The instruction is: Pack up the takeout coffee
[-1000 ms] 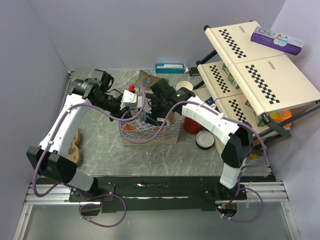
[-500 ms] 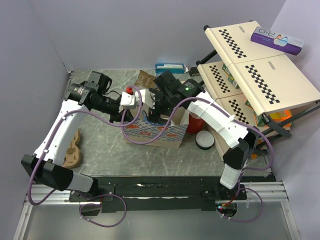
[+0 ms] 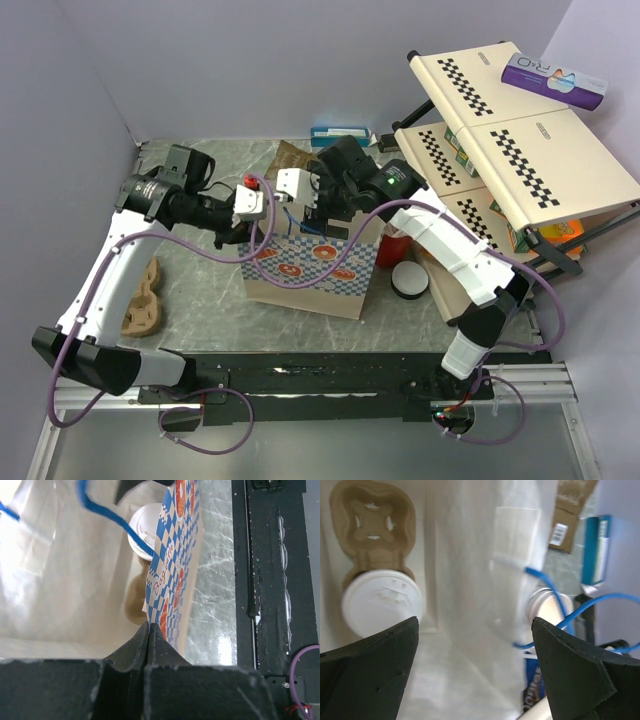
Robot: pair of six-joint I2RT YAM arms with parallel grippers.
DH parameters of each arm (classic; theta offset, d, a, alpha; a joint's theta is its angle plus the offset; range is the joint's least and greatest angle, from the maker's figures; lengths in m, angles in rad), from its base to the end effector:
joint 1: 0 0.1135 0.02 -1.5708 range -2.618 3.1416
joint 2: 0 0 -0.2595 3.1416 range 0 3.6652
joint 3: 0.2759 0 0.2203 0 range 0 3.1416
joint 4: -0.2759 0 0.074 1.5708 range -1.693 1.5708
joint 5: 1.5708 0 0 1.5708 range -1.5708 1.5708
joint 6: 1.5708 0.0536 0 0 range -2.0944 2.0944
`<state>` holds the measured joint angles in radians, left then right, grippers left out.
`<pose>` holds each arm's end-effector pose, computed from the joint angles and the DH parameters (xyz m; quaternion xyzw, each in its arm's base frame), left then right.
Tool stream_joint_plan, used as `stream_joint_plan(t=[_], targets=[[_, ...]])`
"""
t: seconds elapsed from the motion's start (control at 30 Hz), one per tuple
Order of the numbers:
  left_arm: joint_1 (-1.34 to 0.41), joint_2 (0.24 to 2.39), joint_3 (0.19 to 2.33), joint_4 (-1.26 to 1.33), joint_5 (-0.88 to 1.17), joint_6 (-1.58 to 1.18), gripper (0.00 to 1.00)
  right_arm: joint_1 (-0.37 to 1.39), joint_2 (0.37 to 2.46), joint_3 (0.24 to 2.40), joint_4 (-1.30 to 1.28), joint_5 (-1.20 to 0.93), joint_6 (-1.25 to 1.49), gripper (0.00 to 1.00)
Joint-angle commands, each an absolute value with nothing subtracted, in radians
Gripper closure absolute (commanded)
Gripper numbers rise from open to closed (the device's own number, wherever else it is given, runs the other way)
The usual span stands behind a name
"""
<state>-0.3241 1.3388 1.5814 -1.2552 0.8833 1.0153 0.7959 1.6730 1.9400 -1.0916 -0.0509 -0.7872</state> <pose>0.1848 -0.1058 0.3836 0.6318 0.6083 -0.3022 0.3735 0.2231 0.2317 0.3918 -0.6688 0.6476 0.0253 0.3643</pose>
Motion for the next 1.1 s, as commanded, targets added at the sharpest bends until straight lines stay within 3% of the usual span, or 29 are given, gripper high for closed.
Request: stream_joint_plan(t=[0.0, 0.3, 0.83, 0.93, 1.07], targets=[[-0.324, 1.307, 1.528, -1.298, 0.789, 1.019, 0.99, 0.807, 1.543, 1.909, -0.827, 0.024, -0.820, 0.01], [-0.324, 1.244, 1.448, -1.267, 0.756, 0.985, 0.99, 0.850, 1.437, 1.695, -0.664, 0.178, -1.052, 0.01], [-0.324, 1.207, 1.413, -1.249, 0.741, 0.974, 0.99, 0.845, 1.427, 1.634, -0.529, 0.321, -1.115, 0.01], [-0.324, 1.203, 1.408, -1.241, 0.745, 0.969, 0.95, 0.835, 1.427, 1.646, -0.541, 0.310, -1.112, 0.01], [-0.324, 1.189, 1.402, -1.227, 0.747, 0.960, 0.67, 0.824, 1.442, 1.707, -0.594, 0.290, -1.060, 0.01]])
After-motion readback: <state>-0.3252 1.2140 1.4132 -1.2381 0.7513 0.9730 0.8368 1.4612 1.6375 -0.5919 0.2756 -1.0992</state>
